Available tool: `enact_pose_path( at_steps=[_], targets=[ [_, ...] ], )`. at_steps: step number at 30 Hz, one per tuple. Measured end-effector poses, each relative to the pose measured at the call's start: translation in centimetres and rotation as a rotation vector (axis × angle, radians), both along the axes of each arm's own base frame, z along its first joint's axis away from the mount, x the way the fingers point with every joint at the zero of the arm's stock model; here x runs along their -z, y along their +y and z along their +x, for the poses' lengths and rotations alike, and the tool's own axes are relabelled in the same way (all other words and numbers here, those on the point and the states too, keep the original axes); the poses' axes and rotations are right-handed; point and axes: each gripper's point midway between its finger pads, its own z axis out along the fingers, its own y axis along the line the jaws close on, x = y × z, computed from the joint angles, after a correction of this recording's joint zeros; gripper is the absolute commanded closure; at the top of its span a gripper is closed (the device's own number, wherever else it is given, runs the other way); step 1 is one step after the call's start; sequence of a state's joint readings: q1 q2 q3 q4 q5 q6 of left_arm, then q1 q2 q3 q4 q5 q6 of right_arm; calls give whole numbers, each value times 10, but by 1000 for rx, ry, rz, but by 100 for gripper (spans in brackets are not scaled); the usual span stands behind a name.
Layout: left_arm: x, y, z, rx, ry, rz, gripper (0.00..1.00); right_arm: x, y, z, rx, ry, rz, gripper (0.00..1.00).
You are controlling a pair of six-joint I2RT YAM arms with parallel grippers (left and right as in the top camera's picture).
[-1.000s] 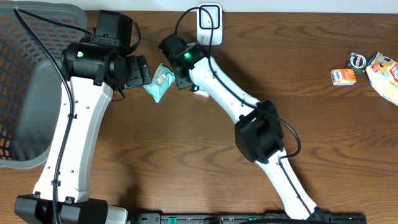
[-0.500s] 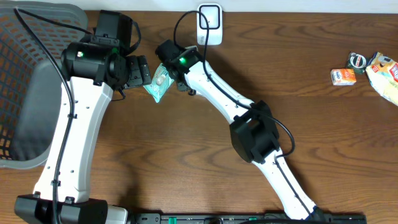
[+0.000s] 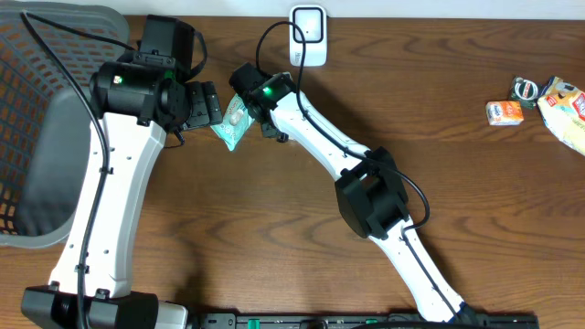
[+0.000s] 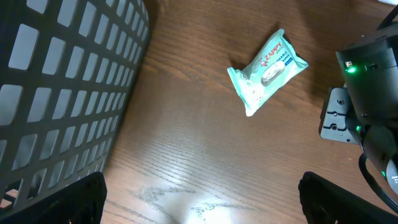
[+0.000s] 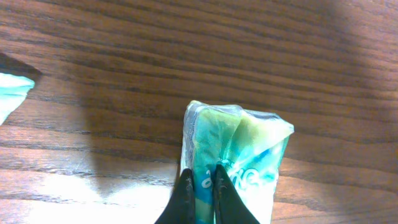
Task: Scan the item barcode
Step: 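Lift the green pack and pull it right, away from the wipes, then set the green pack down mid-table and open the right gripper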
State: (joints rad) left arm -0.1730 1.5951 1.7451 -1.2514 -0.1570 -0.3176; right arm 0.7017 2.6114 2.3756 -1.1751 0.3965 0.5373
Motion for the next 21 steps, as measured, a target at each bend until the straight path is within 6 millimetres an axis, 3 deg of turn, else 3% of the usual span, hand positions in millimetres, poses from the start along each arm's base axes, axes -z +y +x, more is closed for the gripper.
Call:
enact_pose_path(
  at_steps=[10, 16, 21],
  targets=[
    [0, 0, 0, 0, 0, 0, 2, -2, -12, -4, 17, 75, 36, 99],
    [0, 0, 0, 0, 0, 0, 2, -20, -14, 0, -33, 201, 267, 99],
    [0, 0, 0, 0, 0, 0, 2, -51, 2, -5, -221, 326, 581, 99]
  ],
)
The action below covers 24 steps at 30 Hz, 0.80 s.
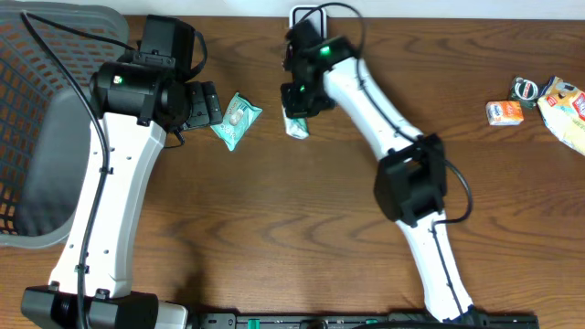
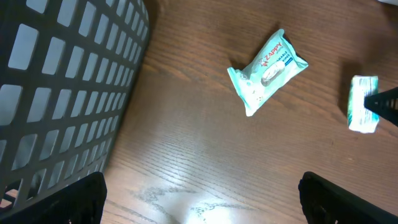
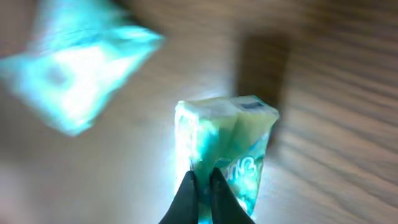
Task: Scan the item barcode
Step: 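Set the green pack down mid-table and open the right gripper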
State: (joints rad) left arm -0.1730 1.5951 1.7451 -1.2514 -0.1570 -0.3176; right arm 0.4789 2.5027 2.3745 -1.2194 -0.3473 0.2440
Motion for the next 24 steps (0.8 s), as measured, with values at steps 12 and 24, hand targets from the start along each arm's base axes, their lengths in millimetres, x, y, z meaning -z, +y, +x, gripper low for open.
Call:
enact_pose_path(
  at_steps=[12, 24],
  targets=[
    [0, 0, 0, 0, 0, 0, 2, -38, 12, -17, -213, 102, 478, 99],
    [0, 0, 0, 0, 0, 0, 2, 36, -12, -35, -116, 250, 492, 99]
  ],
)
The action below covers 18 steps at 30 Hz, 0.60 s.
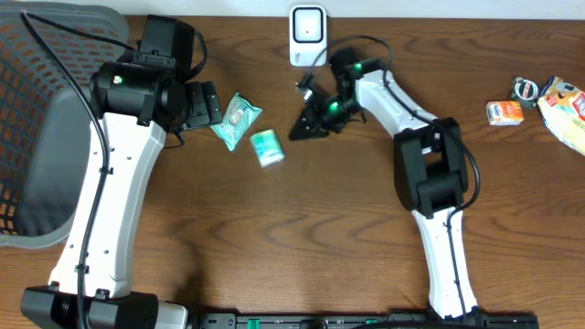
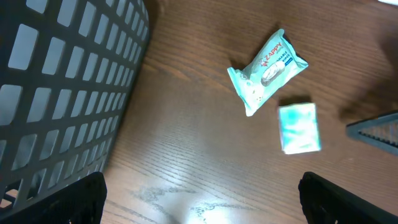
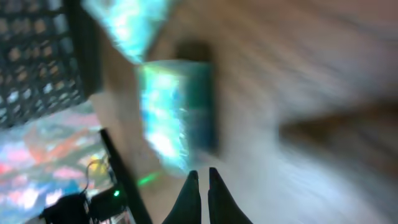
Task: Scan the item barcode
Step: 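Set the green pack down mid-table and open the right gripper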
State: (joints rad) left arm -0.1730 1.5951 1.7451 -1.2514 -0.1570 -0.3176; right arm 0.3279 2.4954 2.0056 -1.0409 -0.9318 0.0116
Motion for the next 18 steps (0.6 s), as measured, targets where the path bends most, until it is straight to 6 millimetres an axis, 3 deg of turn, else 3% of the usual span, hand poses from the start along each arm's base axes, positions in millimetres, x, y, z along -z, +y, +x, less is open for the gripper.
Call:
enact_pose_path(
  at_steps=[5, 9, 11, 14, 18],
  targets=[
    [0, 0, 0, 0, 0, 0, 3, 16, -43, 14, 84, 24, -138, 99],
    [0, 0, 0, 0, 0, 0, 2, 16, -58, 20, 112, 8, -194, 93],
    [0, 0, 0, 0, 0, 0, 2, 9, -55, 20, 106, -17, -204, 87],
    [0, 0, 0, 0, 0, 0, 2, -6, -41, 18, 76, -75, -201, 68],
    [0, 0, 0, 0, 0, 0, 2, -24, -3, 12, 0, -187, -170, 42]
  ],
)
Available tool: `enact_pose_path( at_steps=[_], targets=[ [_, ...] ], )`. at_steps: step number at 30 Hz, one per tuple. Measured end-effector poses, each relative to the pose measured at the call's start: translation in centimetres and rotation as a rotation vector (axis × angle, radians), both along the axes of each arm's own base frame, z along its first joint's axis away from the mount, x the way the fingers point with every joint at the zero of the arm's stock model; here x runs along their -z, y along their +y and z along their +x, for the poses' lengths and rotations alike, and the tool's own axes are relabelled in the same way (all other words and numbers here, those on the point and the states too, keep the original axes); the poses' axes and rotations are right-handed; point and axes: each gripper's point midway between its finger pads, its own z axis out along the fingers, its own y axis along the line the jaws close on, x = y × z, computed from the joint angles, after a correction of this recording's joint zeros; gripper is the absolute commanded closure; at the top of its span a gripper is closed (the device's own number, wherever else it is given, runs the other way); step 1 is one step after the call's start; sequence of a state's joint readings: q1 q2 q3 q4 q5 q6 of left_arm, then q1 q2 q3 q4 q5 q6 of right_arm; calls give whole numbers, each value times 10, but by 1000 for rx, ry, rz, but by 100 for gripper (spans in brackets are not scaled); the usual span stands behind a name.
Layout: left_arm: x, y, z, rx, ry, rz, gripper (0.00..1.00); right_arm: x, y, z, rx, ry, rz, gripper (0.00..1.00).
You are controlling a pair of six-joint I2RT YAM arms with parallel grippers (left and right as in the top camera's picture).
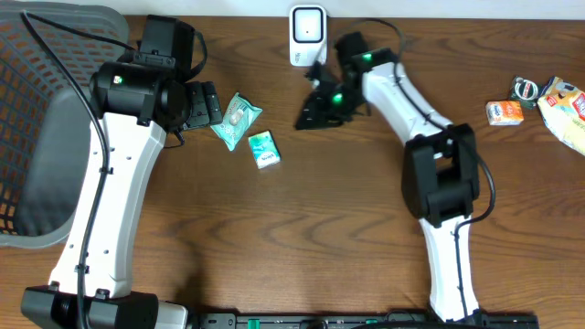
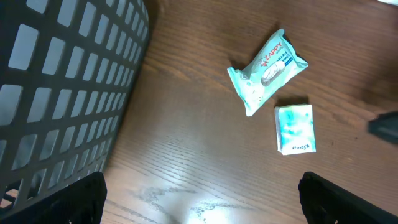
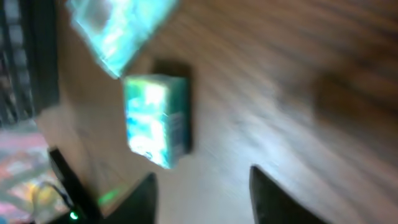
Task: Scan the item barcode
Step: 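Set the green pack down mid-table and open the right gripper, then lower the right gripper onto the green pack and regrasp it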
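A small green-and-white pack [image 1: 264,149] lies flat on the wooden table, just below a teal wipes pack [image 1: 236,120]. Both also show in the left wrist view, the small pack [image 2: 295,129] under the wipes pack [image 2: 267,71]. The white scanner [image 1: 308,35] stands at the table's back edge. My right gripper [image 1: 309,115] hangs open below the scanner, to the right of the small pack [image 3: 155,121], its fingers [image 3: 140,199] holding nothing. My left gripper [image 2: 202,208] is open and empty, left of the wipes pack.
A dark mesh basket [image 1: 46,137] fills the left side, and its wall [image 2: 62,81] is close to my left gripper. At the far right lie an orange packet [image 1: 505,112], a small round item [image 1: 528,89] and a yellow bag [image 1: 565,105].
My right gripper was shut with nothing in it and is now open, a little nearer the scanner. The small pack lies still in almost the same spot. The left arm has not moved.
My right gripper was shut on the small pack beside the wipes pack. Then it held the pack just below the scanner. Later the pack lay on the table under the wipes pack, with the gripper shut and away from it. Now the gripper is open.
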State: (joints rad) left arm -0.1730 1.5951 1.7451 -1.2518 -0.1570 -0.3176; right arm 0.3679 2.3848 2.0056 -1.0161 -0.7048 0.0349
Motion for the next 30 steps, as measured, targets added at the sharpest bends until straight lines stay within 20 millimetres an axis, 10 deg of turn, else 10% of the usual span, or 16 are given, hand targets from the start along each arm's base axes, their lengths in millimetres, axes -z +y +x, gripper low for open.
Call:
enact_pose_path(
  at_steps=[2, 8, 30],
  targets=[
    [0, 0, 0, 0, 0, 0, 2, -1, 20, -7, -39, -28, 2, 27],
    [0, 0, 0, 0, 0, 0, 2, 9, 56, -33, -140, -94, -89, 33],
    [0, 0, 0, 0, 0, 0, 2, -13, 84, -34, -148, -295, -228, 55]
  ],
)
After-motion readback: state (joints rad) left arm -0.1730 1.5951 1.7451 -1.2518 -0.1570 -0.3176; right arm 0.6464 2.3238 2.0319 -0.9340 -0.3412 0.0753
